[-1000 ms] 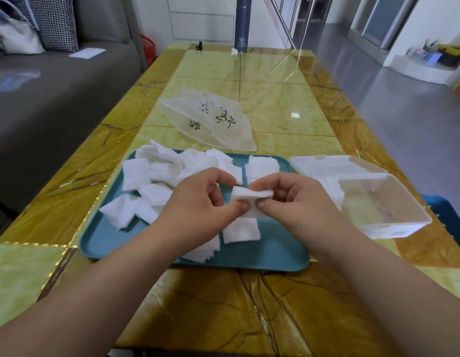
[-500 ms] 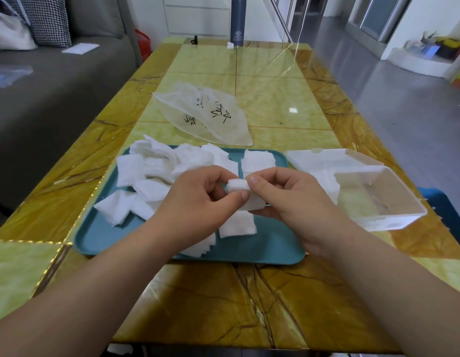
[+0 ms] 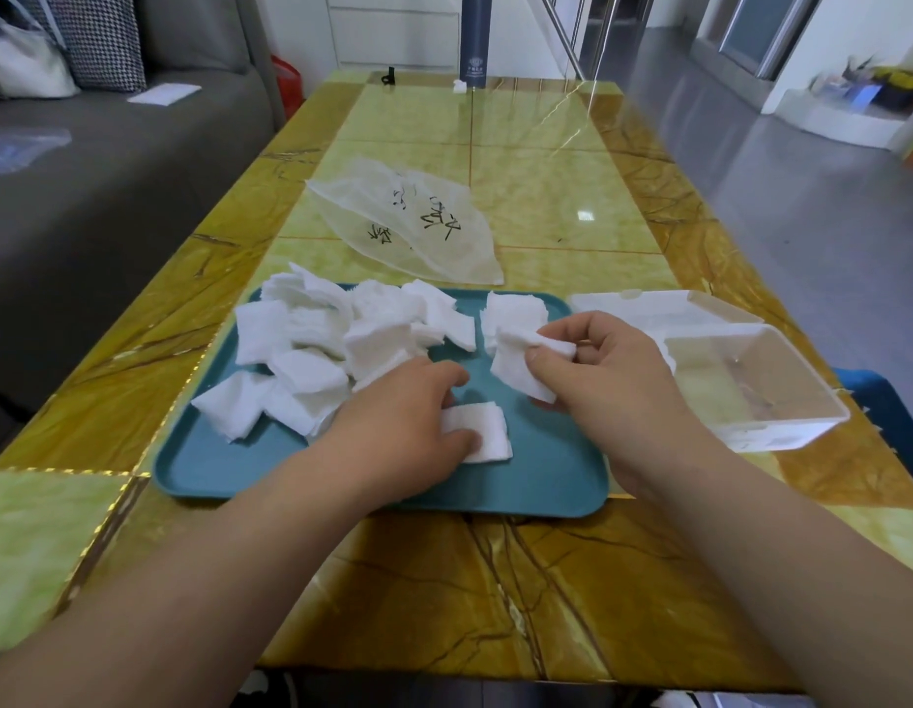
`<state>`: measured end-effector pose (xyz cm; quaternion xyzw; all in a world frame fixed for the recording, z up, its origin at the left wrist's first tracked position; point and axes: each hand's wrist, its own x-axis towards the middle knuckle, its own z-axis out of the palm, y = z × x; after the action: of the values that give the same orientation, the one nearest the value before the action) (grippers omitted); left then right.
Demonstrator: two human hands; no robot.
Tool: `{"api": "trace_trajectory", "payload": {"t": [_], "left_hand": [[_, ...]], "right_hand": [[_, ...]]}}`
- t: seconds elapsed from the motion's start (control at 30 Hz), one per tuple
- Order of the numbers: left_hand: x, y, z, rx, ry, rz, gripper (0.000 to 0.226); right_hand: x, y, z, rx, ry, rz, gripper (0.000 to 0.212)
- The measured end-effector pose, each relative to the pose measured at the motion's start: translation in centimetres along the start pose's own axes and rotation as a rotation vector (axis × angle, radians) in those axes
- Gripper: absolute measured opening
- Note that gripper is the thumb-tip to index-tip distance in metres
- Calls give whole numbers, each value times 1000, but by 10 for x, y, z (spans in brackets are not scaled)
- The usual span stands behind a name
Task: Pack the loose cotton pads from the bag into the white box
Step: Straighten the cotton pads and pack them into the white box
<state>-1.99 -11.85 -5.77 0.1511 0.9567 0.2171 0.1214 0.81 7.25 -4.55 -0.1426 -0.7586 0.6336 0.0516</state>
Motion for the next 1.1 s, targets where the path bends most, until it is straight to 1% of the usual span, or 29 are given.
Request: {"api": "trace_trajectory", "payload": {"t": [0.07, 0.17, 0.2, 0.3, 0.33, 0.47, 0.5, 0.57, 0.63, 0.7, 0.77, 0.9, 1.0, 1.1], "left_hand": [[0, 2, -2, -32, -47, -35, 58], [-3, 6, -4, -75, -92, -42, 27], [-3, 7, -4, -83, -91, -37, 21], [-5, 7, -4, -107, -54, -12, 14], [-5, 7, -5, -148, -24, -2, 13], [-8, 8, -15, -483, 121, 66, 11], [-11, 9, -19, -577, 115, 77, 11], [-15, 10, -26, -750, 28, 110, 16], [-17, 9, -28, -835, -21, 124, 23], [-16, 8, -28, -847, 25, 85, 24], [-14, 7, -28, -835, 74, 53, 24], [-11, 4, -27, -828, 135, 35, 24], [-9, 1, -25, -820, 144, 36, 24], [-8, -1, -23, -811, 145, 37, 23]], "right_hand": [[0, 0, 0, 9, -14, 9, 12], [-2, 1, 0, -5, -31, 19, 11], [-2, 1, 0, -6, -35, 25, 11], [-2, 1, -1, -9, -33, 33, 10], [-2, 0, -1, -6, -28, 32, 11], [-1, 1, -2, 15, -29, 46, 12], [-1, 1, -2, 22, -42, 53, 13], [-2, -1, -3, 71, -103, 82, 16], [-3, -4, -2, 162, -207, 111, 20], [-6, -6, -1, 196, -309, 105, 22], [-7, -7, 1, 197, -363, 91, 24], [-5, -5, -1, 187, -369, 70, 24], [-5, -5, -1, 170, -389, 48, 24], [-4, -6, -4, 162, -414, 30, 33]]}}
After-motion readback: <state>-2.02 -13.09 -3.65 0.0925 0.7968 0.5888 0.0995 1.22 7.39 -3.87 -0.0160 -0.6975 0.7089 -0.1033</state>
